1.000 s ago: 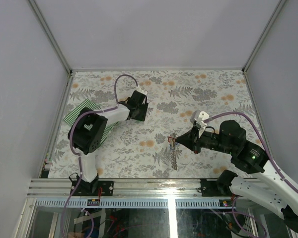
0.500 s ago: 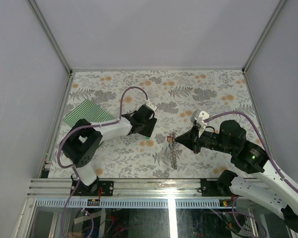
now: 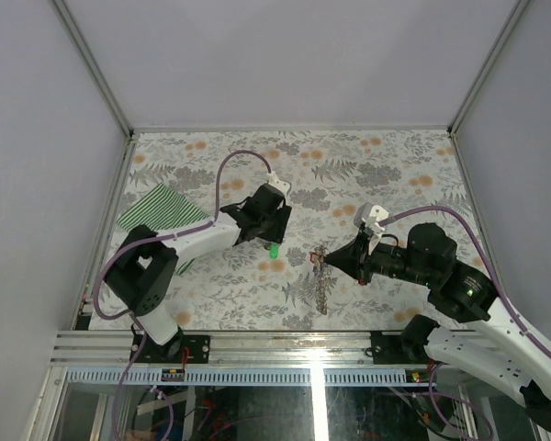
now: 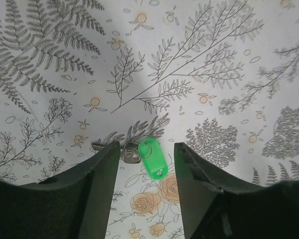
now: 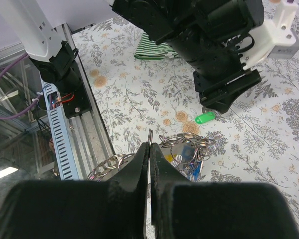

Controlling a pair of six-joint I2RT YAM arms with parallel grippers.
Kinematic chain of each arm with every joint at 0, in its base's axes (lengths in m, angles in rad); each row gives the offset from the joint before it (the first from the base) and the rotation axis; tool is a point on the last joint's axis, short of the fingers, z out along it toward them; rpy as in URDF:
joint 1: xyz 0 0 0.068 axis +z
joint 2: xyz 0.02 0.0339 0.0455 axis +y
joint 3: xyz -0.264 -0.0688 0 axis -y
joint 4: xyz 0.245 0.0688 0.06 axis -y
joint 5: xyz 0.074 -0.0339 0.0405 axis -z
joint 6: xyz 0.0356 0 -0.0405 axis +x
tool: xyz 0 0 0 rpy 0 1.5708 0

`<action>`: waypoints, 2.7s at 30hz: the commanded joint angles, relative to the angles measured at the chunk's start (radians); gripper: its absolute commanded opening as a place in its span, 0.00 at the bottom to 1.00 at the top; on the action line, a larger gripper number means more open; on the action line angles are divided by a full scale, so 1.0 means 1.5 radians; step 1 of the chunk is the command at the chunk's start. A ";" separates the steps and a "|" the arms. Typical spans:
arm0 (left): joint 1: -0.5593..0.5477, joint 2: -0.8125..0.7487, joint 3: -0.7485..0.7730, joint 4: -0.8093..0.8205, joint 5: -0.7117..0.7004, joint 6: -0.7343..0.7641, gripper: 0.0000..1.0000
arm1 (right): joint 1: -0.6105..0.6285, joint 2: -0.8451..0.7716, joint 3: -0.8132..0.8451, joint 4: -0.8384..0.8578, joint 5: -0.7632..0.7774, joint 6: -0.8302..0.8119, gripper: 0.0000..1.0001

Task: Put the keys on the keyring

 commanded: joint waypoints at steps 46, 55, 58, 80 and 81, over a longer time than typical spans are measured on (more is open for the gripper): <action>-0.025 0.059 0.048 -0.025 -0.036 0.021 0.50 | 0.000 0.017 0.020 0.065 -0.022 0.012 0.00; -0.020 0.071 0.048 -0.029 -0.052 0.020 0.47 | 0.000 0.009 0.016 0.060 -0.016 0.012 0.00; 0.002 0.055 0.036 -0.011 -0.022 0.013 0.47 | 0.000 0.008 0.016 0.058 -0.015 0.012 0.00; 0.191 0.059 -0.086 0.208 0.383 -0.023 0.40 | 0.000 0.009 0.017 0.056 -0.016 0.013 0.00; 0.191 0.066 -0.083 0.204 0.377 -0.021 0.40 | 0.000 0.009 0.018 0.055 -0.015 0.013 0.00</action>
